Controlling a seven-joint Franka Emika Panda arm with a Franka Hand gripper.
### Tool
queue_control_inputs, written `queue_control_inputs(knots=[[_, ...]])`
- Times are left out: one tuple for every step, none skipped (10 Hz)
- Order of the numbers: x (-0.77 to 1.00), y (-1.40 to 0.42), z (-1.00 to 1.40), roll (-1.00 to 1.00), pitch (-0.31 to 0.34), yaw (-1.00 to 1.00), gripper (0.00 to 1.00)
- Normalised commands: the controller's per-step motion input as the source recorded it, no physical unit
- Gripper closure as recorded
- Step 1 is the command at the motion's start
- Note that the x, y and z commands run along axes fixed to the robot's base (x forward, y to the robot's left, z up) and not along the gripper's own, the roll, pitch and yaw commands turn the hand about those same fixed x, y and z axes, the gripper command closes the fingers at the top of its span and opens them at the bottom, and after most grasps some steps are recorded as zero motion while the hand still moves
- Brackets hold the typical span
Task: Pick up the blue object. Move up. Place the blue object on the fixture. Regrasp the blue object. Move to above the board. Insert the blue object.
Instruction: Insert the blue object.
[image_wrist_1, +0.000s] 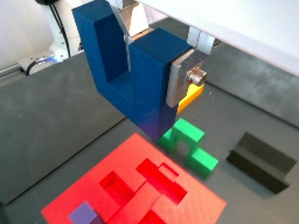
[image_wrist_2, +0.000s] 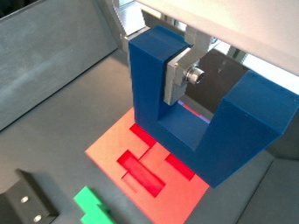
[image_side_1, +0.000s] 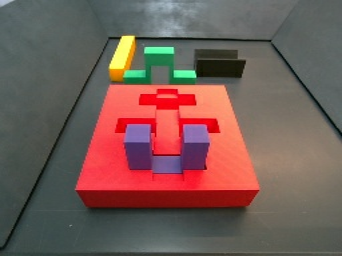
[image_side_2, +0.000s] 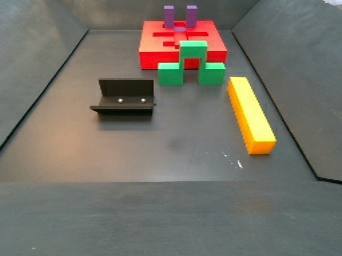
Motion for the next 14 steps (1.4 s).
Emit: queue_control_inputs(knots=[[0.0, 0.0, -0.05, 0.0, -0.023, 0.0, 1.0], [0.12, 0.0, -0.51, 0.0, -0.163, 0.0, 1.0], [0.34, 0.0, -0.67, 0.0, -0.26, 0.0, 1.0], [0.44, 0.0, -0.65, 0.0, -0.271, 0.0, 1.0], [0.53, 0.0, -0.62, 0.0, -0.273, 0.0, 1.0], [0.59, 0.0, -0.64, 0.0, -0.266, 0.0, 1.0], [0.61, 0.03, -0.64, 0.0, -0.256, 0.0, 1.0], [0.59, 0.14, -0.71, 0.0, -0.207, 0.07, 1.0], [0.47, 0.23, -0.83, 0.0, -0.156, 0.15, 1.0], [0.0, 0.27, -0.72, 0.0, -0.186, 0.14, 1.0], [-0.36, 0.17, -0.67, -0.11, -0.073, 0.0, 1.0], [-0.15, 0.03, -0.59, -0.19, -0.126, 0.0, 1.0], [-0.06, 0.0, -0.48, -0.08, -0.093, 0.0, 1.0], [-0.11, 0.09, -0.39, -0.01, -0.046, 0.0, 1.0]])
